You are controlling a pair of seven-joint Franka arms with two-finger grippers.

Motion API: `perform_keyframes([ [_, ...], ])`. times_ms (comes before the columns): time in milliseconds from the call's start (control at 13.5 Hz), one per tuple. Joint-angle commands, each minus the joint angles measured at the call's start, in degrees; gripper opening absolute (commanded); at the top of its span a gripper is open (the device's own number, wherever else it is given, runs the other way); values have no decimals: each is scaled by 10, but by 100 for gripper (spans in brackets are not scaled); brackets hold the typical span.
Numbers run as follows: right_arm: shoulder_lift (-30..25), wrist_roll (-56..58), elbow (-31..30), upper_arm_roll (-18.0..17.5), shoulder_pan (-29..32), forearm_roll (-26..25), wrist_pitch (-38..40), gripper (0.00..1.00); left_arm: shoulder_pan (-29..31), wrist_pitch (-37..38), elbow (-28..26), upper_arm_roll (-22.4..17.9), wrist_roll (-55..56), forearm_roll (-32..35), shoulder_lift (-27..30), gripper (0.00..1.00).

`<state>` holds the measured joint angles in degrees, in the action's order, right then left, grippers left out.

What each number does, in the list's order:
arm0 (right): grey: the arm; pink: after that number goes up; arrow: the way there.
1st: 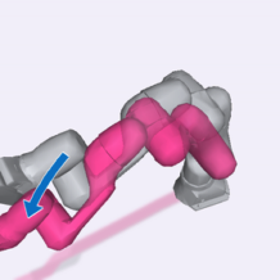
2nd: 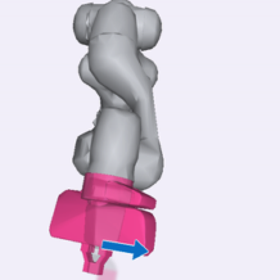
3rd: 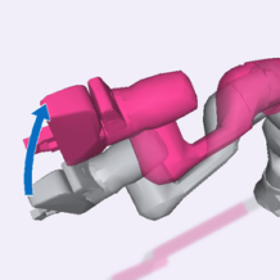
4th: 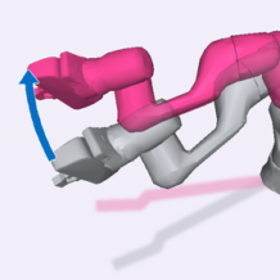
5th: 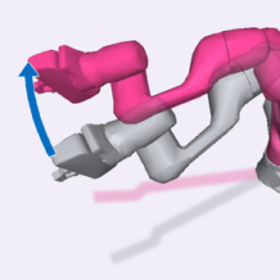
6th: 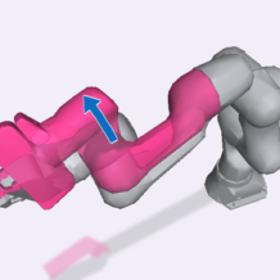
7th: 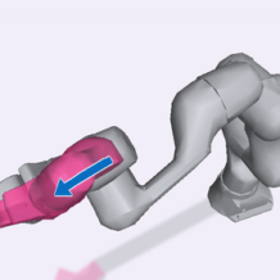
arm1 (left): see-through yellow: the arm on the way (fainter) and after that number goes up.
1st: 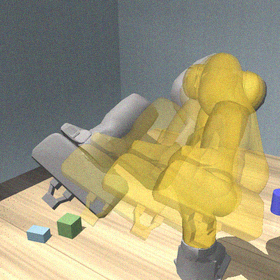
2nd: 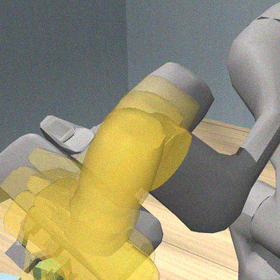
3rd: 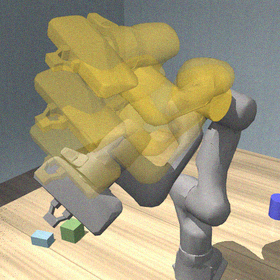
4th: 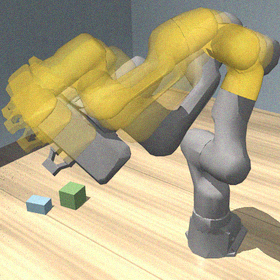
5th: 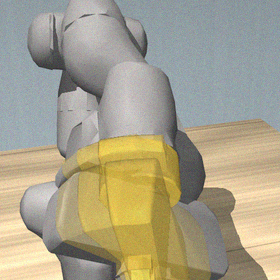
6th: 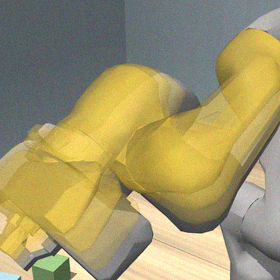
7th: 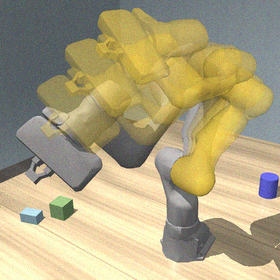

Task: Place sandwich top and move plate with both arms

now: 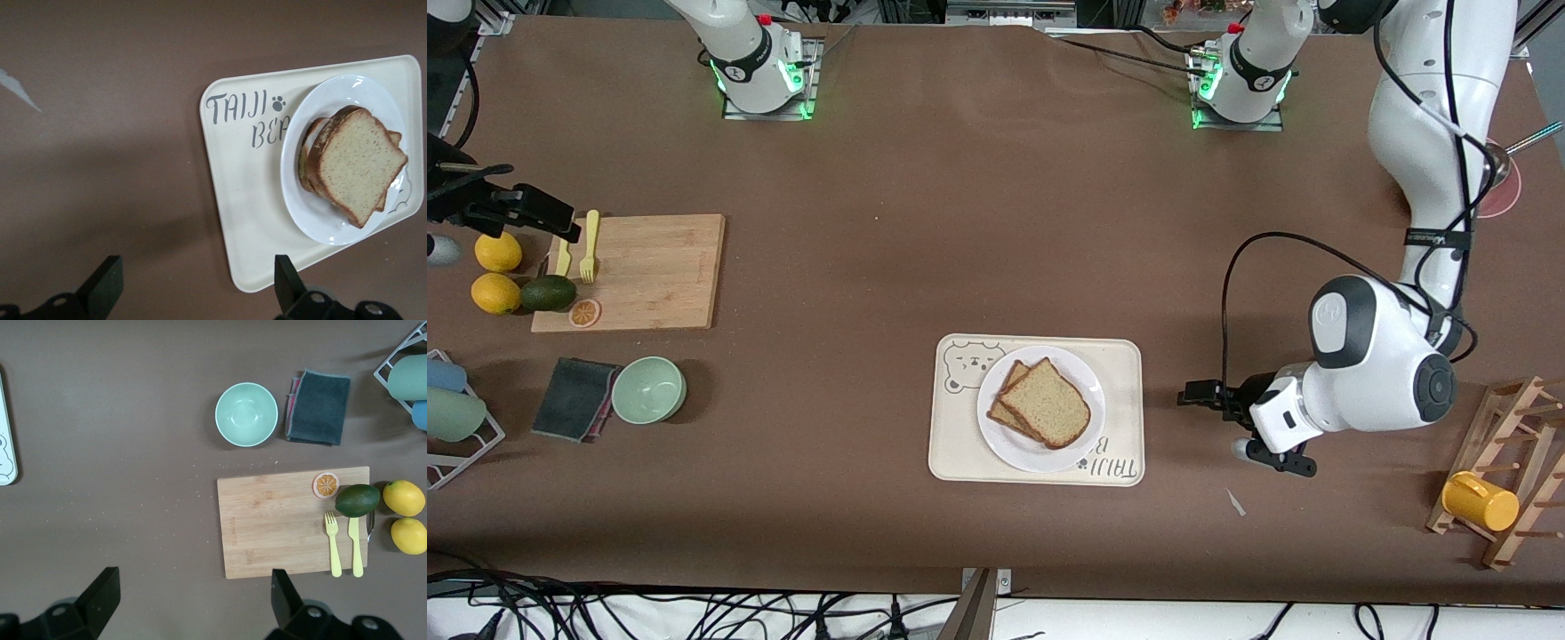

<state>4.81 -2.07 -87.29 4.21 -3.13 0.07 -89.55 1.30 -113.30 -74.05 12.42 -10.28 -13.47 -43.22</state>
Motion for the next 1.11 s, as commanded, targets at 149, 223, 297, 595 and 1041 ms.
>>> perform_keyframes([
  [149, 2, 4, 12, -1, 2, 5, 8, 100, -9, 69, -8, -3, 92, 128, 72, 100],
  [223, 3, 4, 12, -1, 2, 5, 9, 100, -9, 88, -8, -2, 112, 135, 96, 100],
  [297, 2, 1, 12, -1, 2, 5, 9, 100, -9, 100, -9, -3, 133, 137, 120, 100],
  [595, -1, -1, 12, 1, 2, 6, 10, 100, -7, 154, -16, 1, 149, 189, 201, 100],
  [1041, -22, -5, -6, 1, 2, 2, 15, 100, -5, 170, -172, -57, 154, 127, 412, 100],
])
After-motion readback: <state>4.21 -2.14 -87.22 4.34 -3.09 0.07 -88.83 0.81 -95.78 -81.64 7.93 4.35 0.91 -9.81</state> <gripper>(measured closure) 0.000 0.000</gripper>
